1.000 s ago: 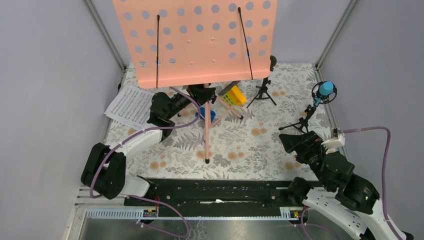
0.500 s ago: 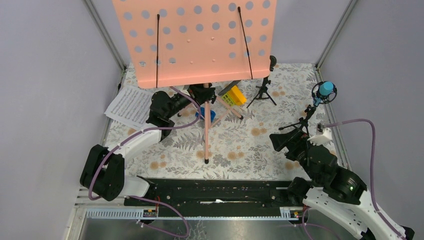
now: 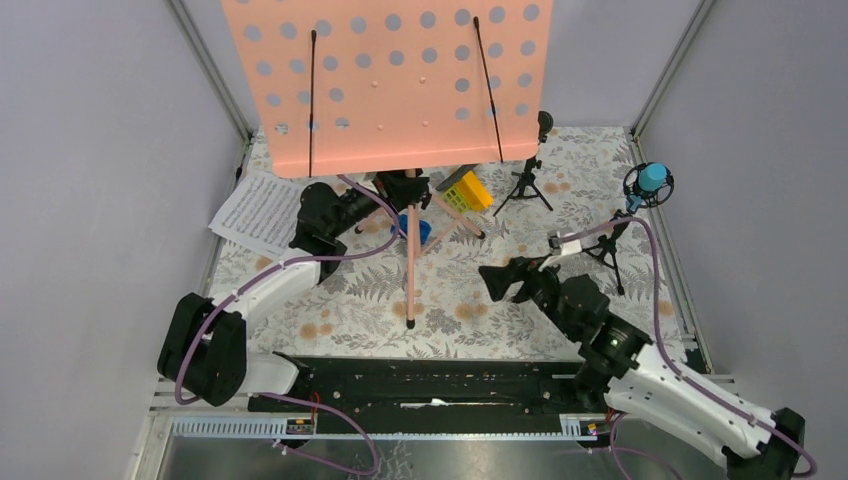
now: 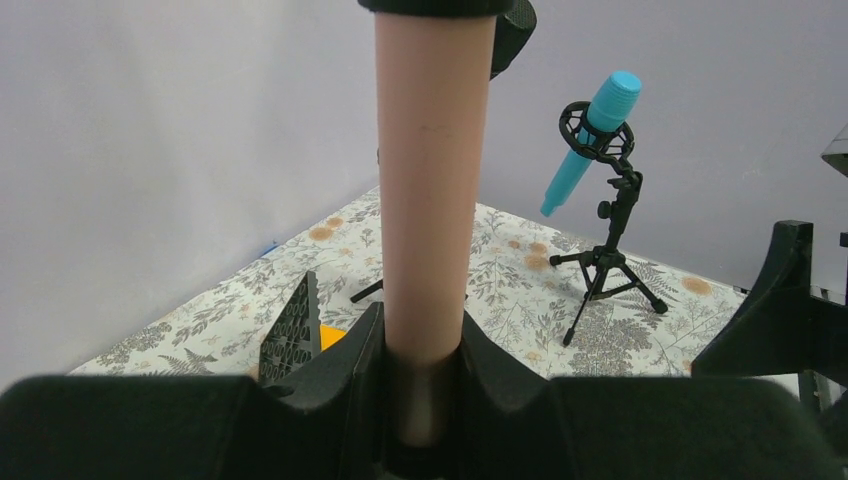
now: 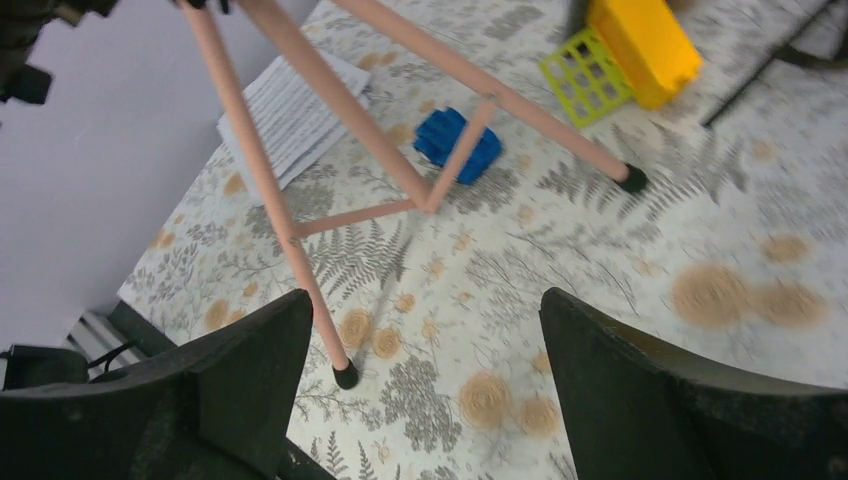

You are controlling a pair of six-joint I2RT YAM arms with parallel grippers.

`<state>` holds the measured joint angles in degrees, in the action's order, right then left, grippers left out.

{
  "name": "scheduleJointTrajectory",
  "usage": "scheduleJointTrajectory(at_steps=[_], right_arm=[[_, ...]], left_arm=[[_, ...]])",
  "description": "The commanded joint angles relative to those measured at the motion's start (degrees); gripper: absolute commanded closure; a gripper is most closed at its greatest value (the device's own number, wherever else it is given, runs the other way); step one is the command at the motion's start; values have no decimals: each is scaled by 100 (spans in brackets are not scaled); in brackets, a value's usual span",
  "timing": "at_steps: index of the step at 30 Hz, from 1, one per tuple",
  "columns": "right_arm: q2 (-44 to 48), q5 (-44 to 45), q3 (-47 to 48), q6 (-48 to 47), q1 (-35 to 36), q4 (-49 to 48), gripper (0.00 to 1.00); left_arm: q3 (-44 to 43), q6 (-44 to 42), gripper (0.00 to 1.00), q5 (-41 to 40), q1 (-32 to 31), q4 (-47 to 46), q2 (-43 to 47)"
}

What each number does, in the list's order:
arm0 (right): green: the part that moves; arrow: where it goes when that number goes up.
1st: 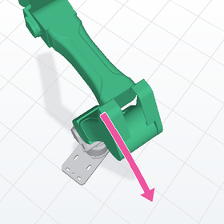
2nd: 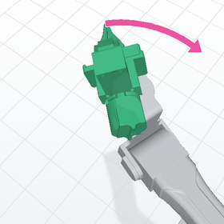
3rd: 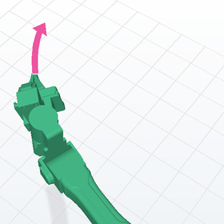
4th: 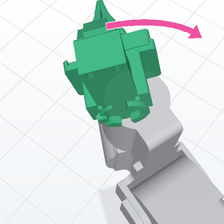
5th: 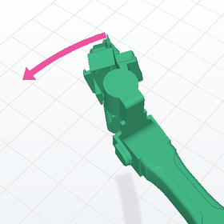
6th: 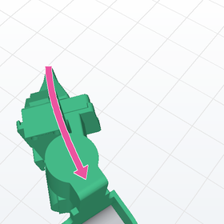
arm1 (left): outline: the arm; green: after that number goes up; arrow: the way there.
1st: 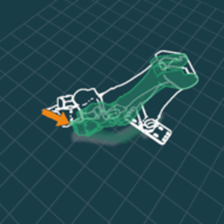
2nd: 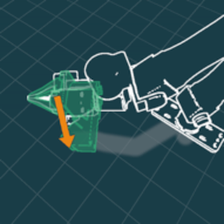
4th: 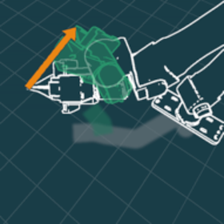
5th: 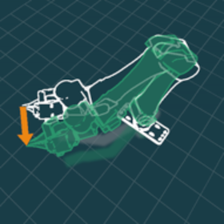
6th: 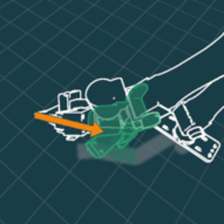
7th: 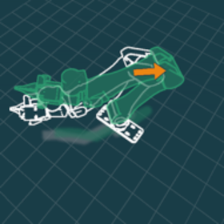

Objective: Pack up the instrument practice props

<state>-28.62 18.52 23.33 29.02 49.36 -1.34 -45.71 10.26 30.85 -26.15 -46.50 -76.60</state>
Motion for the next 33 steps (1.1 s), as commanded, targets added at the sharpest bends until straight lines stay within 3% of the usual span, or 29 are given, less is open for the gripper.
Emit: scheduleJointTrajectory(at_steps=[1, 5, 10, 13, 15, 21, 33], right_arm=[[-832, -1018, 125, -1183, 13, -2300, 10], [-1720, -1114, 234, -1084, 14, -3248, 17], [-2826, -1123, 589, -565, 11, -4247, 43], [-3320, -1180, 931, -61, 7, -4532, 56], [-3605, -1182, 1130, 238, 7, -4736, 57], [-4231, -501, 1486, 928, 5, -5053, 37], [-4972, -190, 2185, 1415, 6, -4890, 48]], left_arm=[[102, 157, 100, 82, 84, 1099, 57], [126, -144, 100, 295, 99, 1093, 145], [112, -425, 100, 695, 102, 1118, 106], [347, -218, 100, 747, 102, 502, 144], [271, -123, 100, 791, 106, 409, 110], [72, -38, 100, 779, 106, 689, 9], [81, -147, 100, 532, 100, 863, 115]])
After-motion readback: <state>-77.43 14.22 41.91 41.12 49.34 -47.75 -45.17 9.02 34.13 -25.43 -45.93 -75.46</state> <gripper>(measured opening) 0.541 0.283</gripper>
